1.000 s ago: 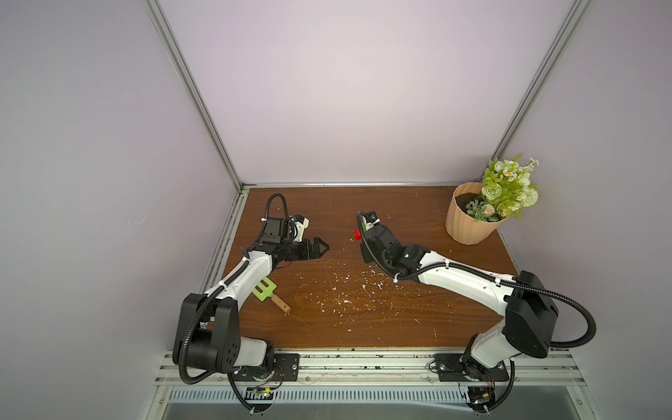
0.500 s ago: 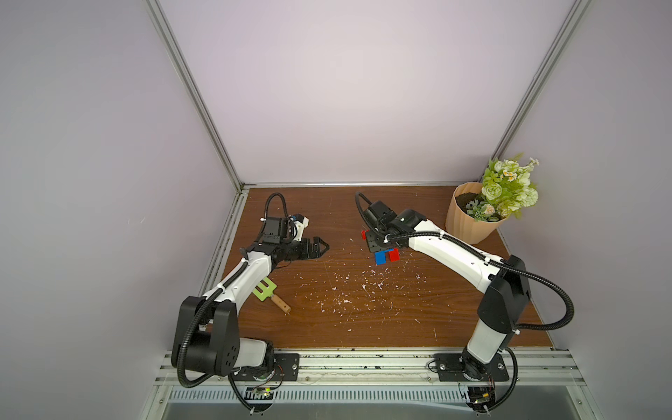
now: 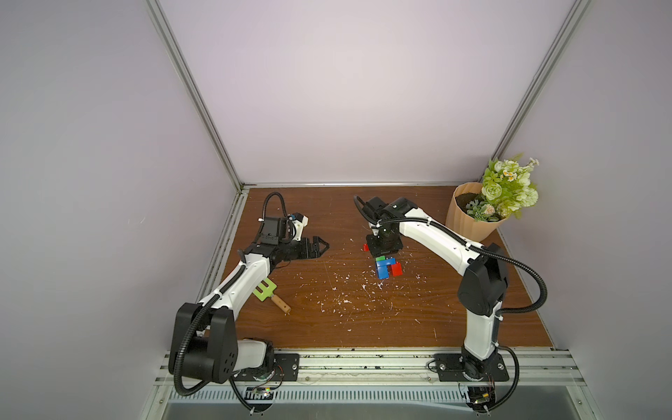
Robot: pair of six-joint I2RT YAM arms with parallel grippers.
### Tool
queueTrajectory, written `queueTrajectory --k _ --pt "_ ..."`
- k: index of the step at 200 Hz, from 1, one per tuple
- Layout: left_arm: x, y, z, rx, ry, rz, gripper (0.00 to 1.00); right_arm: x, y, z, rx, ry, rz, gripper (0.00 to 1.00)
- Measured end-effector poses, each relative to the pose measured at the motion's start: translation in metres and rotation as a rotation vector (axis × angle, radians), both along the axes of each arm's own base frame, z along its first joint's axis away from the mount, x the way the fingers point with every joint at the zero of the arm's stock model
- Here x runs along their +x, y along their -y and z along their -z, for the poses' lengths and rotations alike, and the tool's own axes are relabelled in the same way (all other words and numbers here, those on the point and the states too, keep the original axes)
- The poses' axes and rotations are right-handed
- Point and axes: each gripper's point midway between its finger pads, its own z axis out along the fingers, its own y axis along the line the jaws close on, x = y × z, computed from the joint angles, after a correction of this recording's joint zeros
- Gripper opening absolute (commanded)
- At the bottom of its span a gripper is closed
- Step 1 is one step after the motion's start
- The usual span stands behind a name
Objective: Assemble a giraffe with lego
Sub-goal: Adjust the lego brick at the center of the board.
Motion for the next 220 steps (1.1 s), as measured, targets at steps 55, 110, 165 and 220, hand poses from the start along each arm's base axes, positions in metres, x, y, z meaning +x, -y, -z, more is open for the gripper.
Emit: queueTrajectory --k 55,110,165,220 --pt "-0.002 0.002 0.000 -0.008 -0.004 0.010 1.00 -0.016 0.009 0.007 0.014 -0.127 0.012 0.20" --pt "-0.002 0.004 0.000 -0.009 -0.004 0.014 1.00 -0.038 0.032 0.033 -0.012 -0.276 0.056 0.19" --pt "-0.005 0.003 -0.001 -0.011 -0.001 0.015 1.00 -0.039 0.034 0.050 -0.027 -0.346 0.078 0.20" --pt "-0.007 0.004 -0.011 -0.017 0.030 0.017 0.99 -0.037 0.041 0.073 -0.066 -0.401 0.102 0.20"
